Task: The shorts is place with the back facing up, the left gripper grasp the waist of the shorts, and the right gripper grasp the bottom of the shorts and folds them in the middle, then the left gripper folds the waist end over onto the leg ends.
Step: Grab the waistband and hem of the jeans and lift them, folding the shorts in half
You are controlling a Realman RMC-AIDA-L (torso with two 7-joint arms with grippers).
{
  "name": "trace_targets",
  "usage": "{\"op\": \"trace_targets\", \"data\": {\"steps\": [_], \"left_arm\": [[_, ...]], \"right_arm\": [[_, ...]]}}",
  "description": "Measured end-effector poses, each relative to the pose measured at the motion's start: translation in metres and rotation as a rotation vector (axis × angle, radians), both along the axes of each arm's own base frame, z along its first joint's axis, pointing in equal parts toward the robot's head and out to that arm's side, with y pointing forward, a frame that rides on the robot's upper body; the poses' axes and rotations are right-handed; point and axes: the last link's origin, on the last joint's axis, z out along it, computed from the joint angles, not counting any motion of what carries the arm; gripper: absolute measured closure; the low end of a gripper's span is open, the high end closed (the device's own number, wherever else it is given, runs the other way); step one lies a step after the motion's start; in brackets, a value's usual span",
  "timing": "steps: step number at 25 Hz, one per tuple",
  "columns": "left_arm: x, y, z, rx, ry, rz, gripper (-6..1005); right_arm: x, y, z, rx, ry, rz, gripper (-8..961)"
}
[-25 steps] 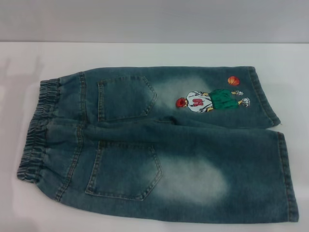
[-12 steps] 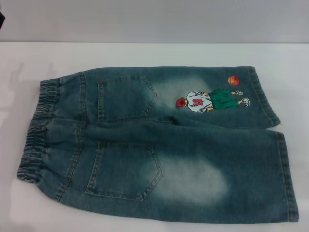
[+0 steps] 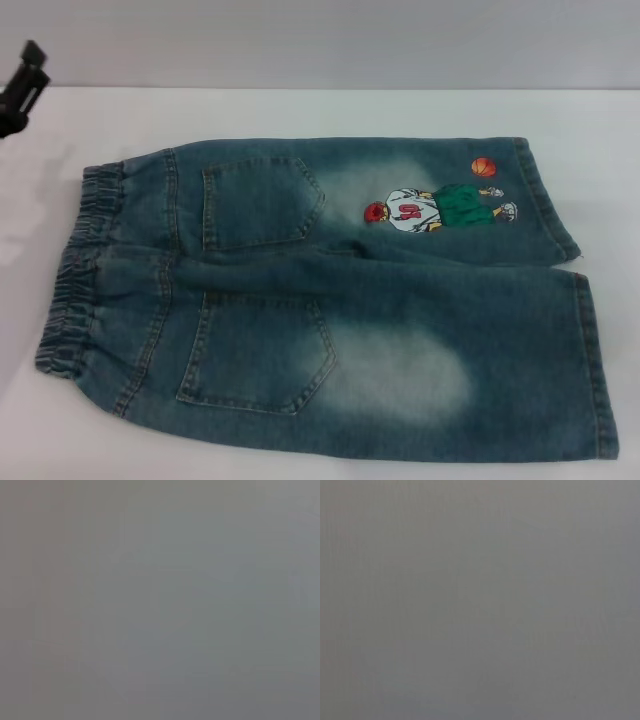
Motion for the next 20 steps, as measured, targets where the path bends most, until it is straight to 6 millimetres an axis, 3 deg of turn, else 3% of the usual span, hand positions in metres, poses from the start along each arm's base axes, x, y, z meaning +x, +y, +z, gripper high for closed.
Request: {"op": "trace_targets", "data": {"steps": [6, 12, 20], "left_arm": [[0.011, 0.006, 0.01, -0.223, -0.016, -0.101, 139], [0.03, 0.012, 0.032, -0.626, 0.007, -0.158, 138], [0.02, -0.013, 0.054, -1.019, 0.075, 0.003, 138]], "right_arm": [[0.004, -0.005, -0.004, -0.022, 0.002, -0.005, 258], [0.008, -0.005, -0.006, -0.038, 0.004, -0.031, 258], [0.009, -0.002, -0.006, -0.038, 0.007, -0.046, 257]]}}
